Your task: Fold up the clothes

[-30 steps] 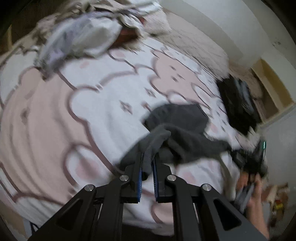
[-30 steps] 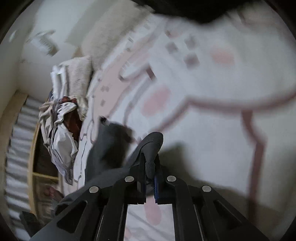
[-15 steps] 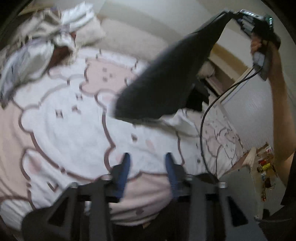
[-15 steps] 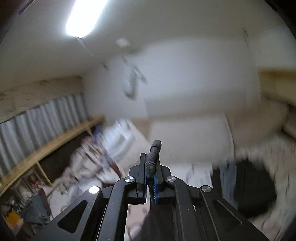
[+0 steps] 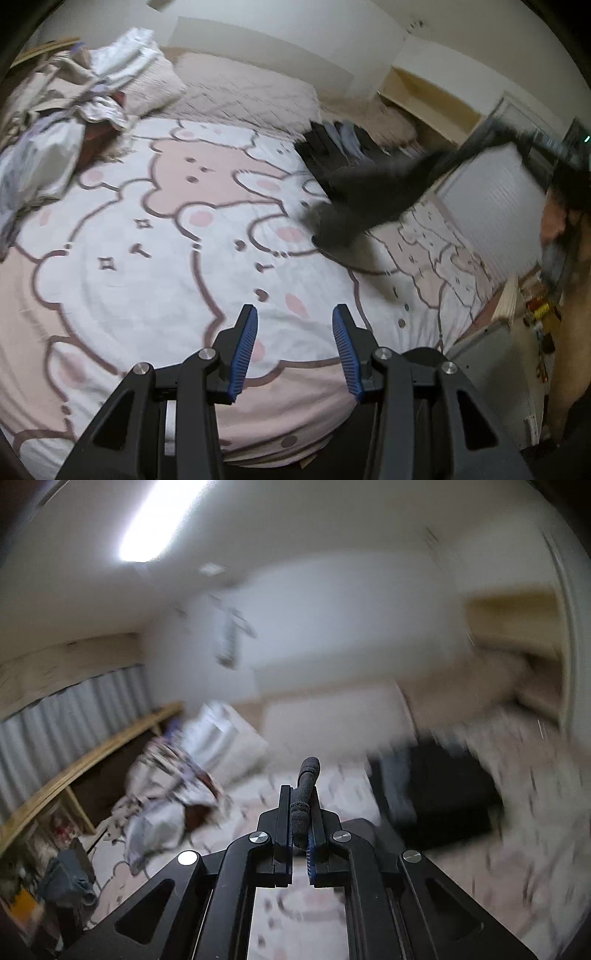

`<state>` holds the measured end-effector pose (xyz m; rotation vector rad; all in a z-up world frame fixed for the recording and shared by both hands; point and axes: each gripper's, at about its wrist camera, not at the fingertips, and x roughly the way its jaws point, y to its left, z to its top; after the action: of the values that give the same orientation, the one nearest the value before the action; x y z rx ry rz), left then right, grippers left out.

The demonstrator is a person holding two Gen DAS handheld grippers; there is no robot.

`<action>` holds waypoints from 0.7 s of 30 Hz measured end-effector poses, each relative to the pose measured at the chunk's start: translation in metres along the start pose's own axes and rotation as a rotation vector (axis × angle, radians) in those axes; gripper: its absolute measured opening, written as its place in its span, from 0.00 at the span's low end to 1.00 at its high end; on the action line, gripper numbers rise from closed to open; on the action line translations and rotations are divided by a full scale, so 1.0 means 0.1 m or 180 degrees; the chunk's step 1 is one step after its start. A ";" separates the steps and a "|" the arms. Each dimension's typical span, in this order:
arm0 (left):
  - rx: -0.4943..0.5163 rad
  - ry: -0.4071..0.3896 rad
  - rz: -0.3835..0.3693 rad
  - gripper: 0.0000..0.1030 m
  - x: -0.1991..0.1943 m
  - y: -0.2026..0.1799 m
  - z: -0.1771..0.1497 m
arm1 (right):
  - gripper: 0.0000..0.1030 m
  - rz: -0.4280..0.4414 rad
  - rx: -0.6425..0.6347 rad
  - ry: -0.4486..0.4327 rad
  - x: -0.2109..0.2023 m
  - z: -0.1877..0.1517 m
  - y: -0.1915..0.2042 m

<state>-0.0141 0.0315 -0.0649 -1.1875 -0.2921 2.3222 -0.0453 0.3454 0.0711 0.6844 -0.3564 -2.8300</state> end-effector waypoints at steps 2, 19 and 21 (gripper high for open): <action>0.0051 0.0097 -0.0050 0.40 0.19 -0.07 -0.02 | 0.07 -0.0126 0.0231 0.0223 0.09 -0.23 -0.26; 0.0275 0.0382 -0.0680 0.29 1.88 -0.57 0.48 | 0.06 0.0205 0.0253 0.0139 0.04 -0.11 -0.32; 0.0164 0.0478 -0.0710 0.29 2.08 -0.54 0.58 | 0.07 0.0198 0.0298 0.0182 0.08 -0.16 -0.38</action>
<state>-0.1435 0.1902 -0.1523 -1.2299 -0.2932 2.0267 -0.0504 0.3769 0.0436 0.7576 -0.4940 -2.7434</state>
